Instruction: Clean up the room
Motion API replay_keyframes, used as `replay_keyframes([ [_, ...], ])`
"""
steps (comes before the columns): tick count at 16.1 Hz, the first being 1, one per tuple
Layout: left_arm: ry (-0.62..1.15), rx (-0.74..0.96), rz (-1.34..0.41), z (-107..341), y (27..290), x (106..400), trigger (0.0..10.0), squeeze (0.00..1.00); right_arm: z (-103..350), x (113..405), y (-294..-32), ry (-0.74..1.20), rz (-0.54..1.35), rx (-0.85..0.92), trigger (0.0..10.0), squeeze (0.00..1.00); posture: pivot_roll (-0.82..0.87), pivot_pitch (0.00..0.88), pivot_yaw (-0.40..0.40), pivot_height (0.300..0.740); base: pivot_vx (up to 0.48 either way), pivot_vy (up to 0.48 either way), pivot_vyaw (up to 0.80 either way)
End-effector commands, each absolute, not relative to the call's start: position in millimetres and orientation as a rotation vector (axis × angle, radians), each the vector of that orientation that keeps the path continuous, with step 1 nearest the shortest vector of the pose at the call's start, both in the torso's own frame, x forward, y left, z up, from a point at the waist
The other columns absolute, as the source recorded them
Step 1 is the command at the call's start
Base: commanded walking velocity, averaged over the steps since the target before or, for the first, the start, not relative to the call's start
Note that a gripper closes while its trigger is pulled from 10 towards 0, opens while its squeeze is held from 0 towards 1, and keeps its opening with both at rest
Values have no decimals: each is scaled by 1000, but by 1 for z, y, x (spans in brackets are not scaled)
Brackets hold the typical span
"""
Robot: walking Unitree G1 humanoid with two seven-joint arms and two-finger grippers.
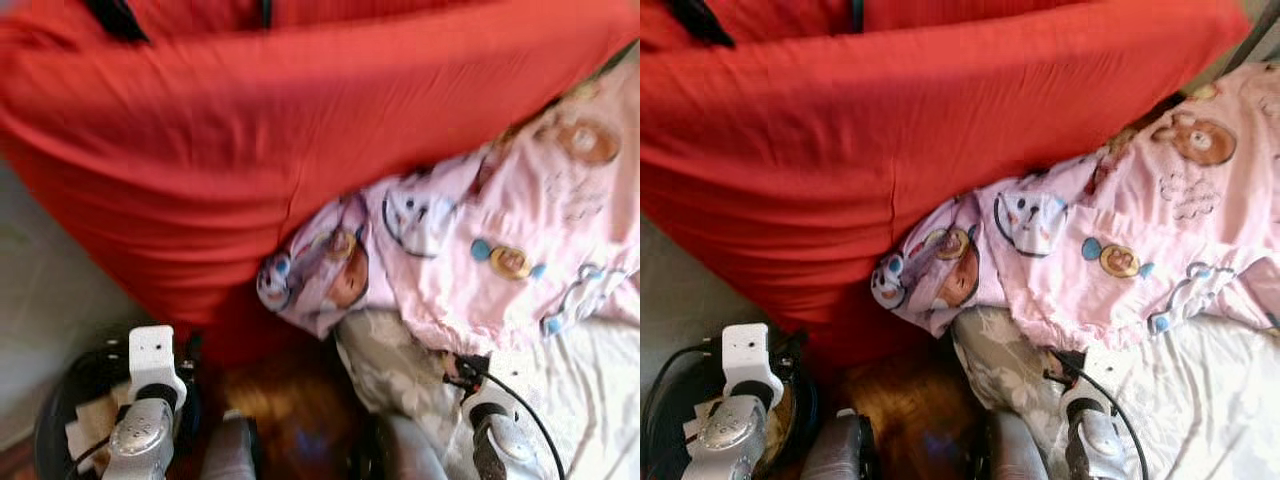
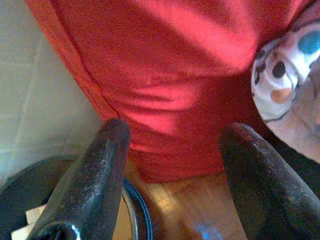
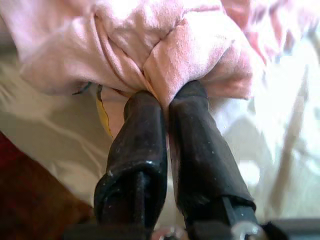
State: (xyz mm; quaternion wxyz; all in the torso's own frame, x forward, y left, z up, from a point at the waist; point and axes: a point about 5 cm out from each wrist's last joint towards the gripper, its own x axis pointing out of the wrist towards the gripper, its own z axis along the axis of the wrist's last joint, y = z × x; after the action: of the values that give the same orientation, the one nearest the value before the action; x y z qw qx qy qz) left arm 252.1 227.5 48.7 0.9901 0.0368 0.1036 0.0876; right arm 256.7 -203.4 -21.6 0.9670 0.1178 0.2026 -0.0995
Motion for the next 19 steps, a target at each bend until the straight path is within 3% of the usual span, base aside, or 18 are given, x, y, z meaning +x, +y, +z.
replay_keyframes([
  [1,297,83,130,26,221,246,10000,0,-25,251,-205,416,-214,237,10000,0,-6,56,-31,656,0,0,0],
  [6,470,51,39,-18,199,235,10000,0,-24,252,-200,391,-190,243,10000,0,-15,5,-22,656,0,0,0],
  [12,632,95,50,-49,201,220,10000,0,-26,253,-192,415,-162,211,10000,0,-23,0,-20,740,0,0,0],
  [19,768,123,27,-67,197,204,10000,0,-38,239,-196,482,-188,198,10000,0,-27,0,-25,740,0,0,0],
])
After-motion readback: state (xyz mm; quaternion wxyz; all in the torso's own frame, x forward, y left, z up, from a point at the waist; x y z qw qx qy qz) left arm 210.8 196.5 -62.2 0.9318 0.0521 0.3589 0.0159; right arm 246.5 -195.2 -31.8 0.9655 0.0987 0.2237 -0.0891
